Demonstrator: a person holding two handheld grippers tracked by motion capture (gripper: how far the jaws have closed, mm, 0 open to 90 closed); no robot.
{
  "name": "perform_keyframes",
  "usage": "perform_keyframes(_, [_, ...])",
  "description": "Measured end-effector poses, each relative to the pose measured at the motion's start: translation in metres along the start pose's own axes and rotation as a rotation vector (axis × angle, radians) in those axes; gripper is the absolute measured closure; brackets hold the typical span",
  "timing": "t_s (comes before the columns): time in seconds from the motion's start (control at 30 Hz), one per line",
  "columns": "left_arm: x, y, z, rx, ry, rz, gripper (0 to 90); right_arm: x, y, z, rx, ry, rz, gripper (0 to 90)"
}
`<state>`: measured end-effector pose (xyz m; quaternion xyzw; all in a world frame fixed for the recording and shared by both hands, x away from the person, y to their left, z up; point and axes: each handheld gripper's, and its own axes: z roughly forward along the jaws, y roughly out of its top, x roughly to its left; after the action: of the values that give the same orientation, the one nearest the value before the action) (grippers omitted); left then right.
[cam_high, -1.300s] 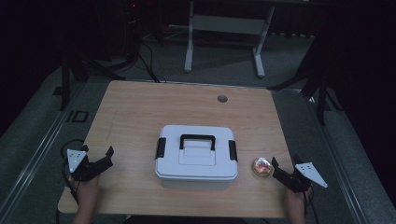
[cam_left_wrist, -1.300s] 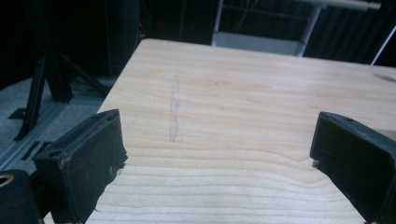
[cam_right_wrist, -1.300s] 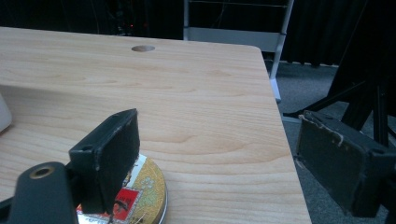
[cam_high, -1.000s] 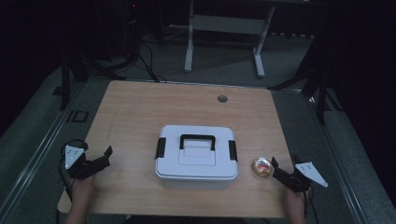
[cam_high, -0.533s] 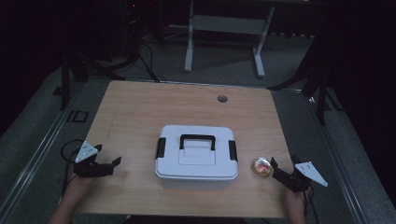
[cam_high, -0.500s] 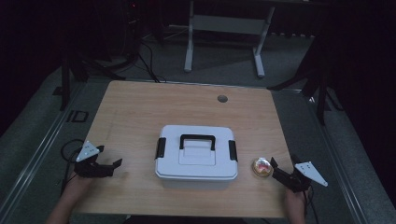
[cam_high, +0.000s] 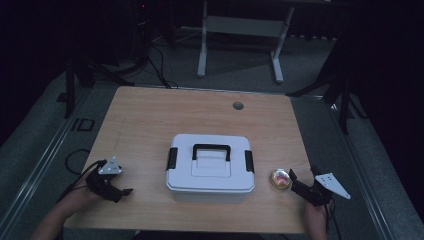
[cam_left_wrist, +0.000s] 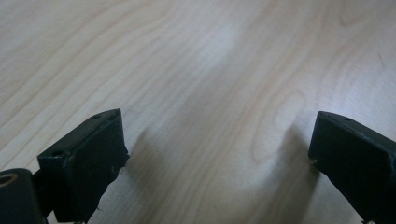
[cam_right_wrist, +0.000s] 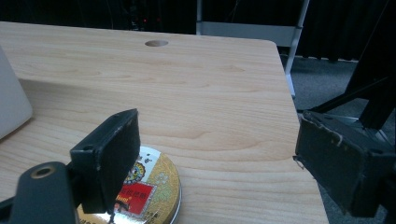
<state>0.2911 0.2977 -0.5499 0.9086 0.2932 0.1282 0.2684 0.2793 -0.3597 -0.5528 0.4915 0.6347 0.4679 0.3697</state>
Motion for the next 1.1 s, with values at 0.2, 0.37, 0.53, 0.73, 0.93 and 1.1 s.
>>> perform_keyframes(0.2, [0.002, 0.009, -0.009, 0.102, -0.058, 0.069, 3.2, 0.0, 0.0, 0.0, 0.002, 0.004, 0.0, 13.6])
perform_keyframes(0.37, [0.002, 0.02, -0.018, 0.199, -0.082, 0.148, 3.3, 0.0, 0.0, 0.0, 0.003, 0.008, 0.0, 13.5])
perform_keyframes(0.53, [-0.001, 0.028, -0.023, 0.32, -0.079, 0.215, 3.3, 0.0, 0.0, 0.0, 0.006, 0.013, 0.002, 13.6])
perform_keyframes(0.73, [-0.009, 0.036, -0.029, 0.41, -0.097, 0.307, 3.3, 0.0, 0.0, 0.0, 0.008, 0.015, -0.002, 13.6])
perform_keyframes(0.93, [-0.014, 0.045, -0.033, 0.451, -0.062, 0.337, 3.8, 0.0, 0.0, 0.0, 0.009, 0.017, -0.005, 13.6])
perform_keyframes(1.1, [-0.013, 0.053, -0.038, 0.489, -0.079, 0.265, 3.6, 0.001, 0.0, 0.0, 0.011, 0.02, -0.008, 13.6])
